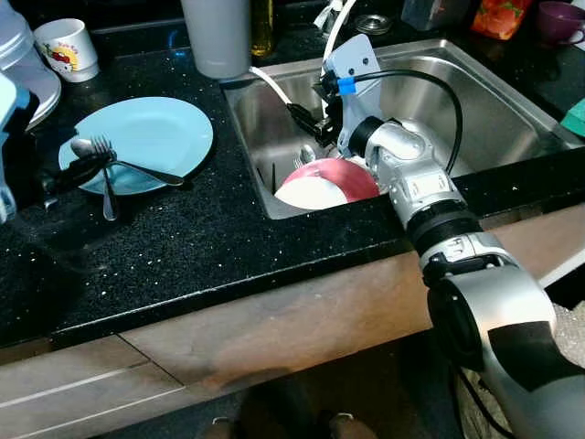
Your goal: Kitchen organization
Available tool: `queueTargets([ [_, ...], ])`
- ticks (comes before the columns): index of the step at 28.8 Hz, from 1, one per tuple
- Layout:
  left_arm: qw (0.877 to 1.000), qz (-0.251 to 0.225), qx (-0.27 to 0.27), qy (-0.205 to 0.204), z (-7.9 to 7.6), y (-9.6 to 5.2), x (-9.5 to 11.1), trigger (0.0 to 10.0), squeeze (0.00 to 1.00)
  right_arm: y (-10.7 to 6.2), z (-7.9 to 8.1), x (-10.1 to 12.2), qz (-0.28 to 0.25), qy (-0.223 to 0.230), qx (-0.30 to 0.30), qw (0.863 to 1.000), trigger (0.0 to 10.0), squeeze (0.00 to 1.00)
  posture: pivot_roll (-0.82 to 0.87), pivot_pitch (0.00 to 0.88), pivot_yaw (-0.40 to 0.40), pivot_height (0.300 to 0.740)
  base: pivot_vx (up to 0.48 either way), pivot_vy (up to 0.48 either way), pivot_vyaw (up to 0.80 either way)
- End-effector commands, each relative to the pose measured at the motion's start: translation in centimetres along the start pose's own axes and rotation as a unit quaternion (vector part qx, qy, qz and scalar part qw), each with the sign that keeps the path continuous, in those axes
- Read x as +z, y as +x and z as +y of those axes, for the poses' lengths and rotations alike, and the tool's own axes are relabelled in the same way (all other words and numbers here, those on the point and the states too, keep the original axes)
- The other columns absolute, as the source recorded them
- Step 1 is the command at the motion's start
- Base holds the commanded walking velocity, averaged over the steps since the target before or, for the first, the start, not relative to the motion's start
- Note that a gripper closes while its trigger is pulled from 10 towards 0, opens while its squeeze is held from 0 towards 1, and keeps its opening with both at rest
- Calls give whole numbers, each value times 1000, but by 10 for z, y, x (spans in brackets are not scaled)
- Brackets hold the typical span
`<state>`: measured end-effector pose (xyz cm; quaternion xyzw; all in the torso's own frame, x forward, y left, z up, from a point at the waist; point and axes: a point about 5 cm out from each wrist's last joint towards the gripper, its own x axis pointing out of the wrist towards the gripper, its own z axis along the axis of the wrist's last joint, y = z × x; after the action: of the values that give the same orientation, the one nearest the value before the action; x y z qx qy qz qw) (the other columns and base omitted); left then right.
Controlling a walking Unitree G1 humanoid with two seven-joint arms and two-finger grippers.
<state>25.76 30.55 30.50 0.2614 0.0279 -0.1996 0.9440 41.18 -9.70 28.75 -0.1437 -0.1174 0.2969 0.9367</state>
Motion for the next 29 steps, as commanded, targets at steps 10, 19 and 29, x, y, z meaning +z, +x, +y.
queueTargets([
  [10,992,98,-82,-19,14,-38,-13,0,0,-3,1,-5,2,16,3,1000,10000,0,67,168,3,740,0,0,0],
  [19,976,164,-145,-4,-7,-32,-33,0,0,-3,3,-4,2,18,5,1000,10000,0,67,164,2,740,0,0,0],
  [29,985,67,-161,10,-39,2,-27,0,0,-4,2,-4,1,18,2,1000,10000,0,60,159,6,740,0,0,0],
])
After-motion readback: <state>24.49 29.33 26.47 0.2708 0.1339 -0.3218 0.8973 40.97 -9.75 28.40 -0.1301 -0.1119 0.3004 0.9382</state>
